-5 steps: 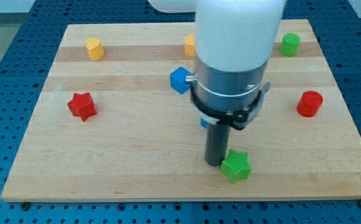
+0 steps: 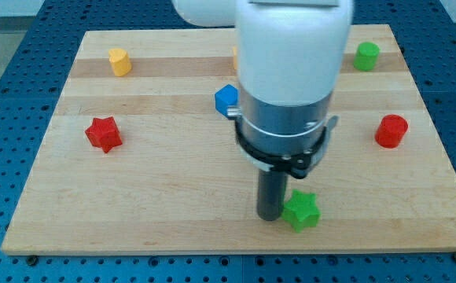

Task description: Move green star towards bottom right of the board

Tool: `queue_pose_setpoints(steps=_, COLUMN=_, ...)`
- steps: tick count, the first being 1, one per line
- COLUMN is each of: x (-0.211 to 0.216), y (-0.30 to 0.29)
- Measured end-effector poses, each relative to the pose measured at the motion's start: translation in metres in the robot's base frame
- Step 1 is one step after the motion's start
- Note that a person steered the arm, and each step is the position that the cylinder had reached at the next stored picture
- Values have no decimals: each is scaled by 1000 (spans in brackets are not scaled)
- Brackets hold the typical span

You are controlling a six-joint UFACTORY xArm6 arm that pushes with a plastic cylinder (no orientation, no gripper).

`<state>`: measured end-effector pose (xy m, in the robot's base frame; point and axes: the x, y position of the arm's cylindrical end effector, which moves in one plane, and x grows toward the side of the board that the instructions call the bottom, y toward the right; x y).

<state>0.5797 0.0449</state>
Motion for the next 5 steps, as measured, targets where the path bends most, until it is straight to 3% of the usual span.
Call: queue_pose_setpoints(steps=5, x=7, y=27)
